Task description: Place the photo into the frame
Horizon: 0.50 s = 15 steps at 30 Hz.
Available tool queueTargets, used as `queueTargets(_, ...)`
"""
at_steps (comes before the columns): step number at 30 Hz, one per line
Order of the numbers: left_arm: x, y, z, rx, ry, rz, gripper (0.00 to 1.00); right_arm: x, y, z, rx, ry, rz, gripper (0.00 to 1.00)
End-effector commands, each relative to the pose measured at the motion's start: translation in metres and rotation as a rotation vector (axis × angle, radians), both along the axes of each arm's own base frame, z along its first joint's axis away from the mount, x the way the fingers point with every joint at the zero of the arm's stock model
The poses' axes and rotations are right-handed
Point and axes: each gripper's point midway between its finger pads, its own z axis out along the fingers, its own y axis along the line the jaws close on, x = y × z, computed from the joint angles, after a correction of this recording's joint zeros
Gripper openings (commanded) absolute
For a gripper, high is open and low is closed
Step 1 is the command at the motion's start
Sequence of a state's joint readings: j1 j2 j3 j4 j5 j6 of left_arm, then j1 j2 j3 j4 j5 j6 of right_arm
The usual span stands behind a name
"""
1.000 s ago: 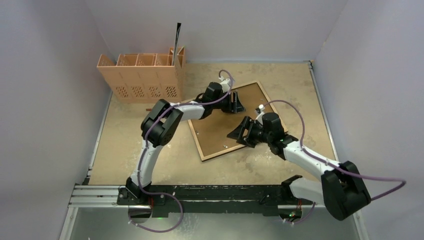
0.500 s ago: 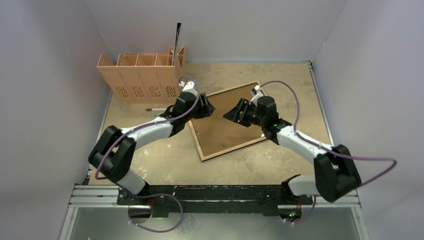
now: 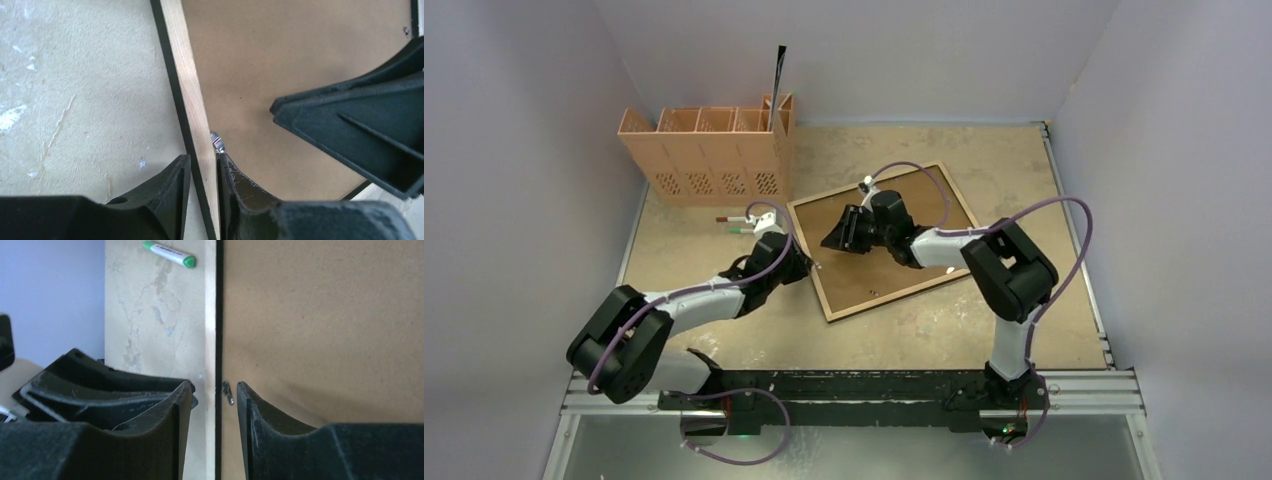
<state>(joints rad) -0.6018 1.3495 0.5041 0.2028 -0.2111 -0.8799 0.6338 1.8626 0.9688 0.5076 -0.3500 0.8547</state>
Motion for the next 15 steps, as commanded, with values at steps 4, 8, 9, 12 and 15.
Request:
queueTargets(4,-0.003,-0.002,-0.011,-0.049,0.029,0.010,0.23,0.012,0.019,0.002,0.020,-0.034,0.066,0.41)
queueTargets(8,-0.007,-0.008,-0.020,-0.056,0.059,-0.019,0.21,0.003,0.025,-0.003,0.022,-0.016,0.099,0.41)
queueTargets(9,-0.009,-0.010,-0.023,-0.060,0.069,-0.030,0.21,0.000,0.027,-0.006,0.019,-0.009,0.112,0.41)
queueTargets(12,-0.013,-0.007,-0.034,-0.048,0.103,-0.020,0.18,-0.007,0.035,-0.016,-0.001,0.014,0.144,0.40)
queueTargets(15,-0.018,0.002,-0.045,-0.023,0.125,0.011,0.15,-0.013,0.038,-0.023,-0.018,0.032,0.154,0.39)
